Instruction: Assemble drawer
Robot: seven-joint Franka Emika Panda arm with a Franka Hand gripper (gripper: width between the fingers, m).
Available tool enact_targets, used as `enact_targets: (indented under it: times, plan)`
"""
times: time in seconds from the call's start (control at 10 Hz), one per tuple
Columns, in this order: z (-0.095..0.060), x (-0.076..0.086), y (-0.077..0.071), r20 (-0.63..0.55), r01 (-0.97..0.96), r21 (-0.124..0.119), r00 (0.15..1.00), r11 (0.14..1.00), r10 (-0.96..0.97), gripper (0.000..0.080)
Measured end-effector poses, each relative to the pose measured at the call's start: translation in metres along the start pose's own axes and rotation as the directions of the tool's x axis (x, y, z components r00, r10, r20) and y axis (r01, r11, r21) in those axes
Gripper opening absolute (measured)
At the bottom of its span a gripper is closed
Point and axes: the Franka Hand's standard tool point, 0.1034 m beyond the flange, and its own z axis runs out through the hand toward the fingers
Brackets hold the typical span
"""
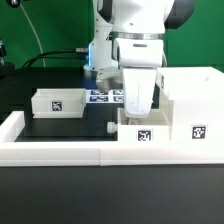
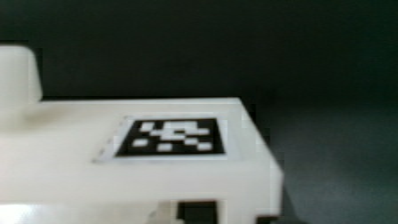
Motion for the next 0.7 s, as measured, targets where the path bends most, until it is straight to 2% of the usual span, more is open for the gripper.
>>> enact_targets:
  times: [0.1, 0.2, 0.7]
  plan:
    - [0.0, -0.0001, 0.0, 0.001, 0.0, 0.0, 1.0, 1.0, 0.0, 0.0041]
    - [-0.0003, -0.0029, -0.0004, 0.008, -0.005, 0.023, 1.0, 1.0, 0.004, 0.0041]
    - [-0.0008, -0.0007, -0.001, 0.028, 0.015, 0.033, 0.999, 0.999, -0.016, 0.0042]
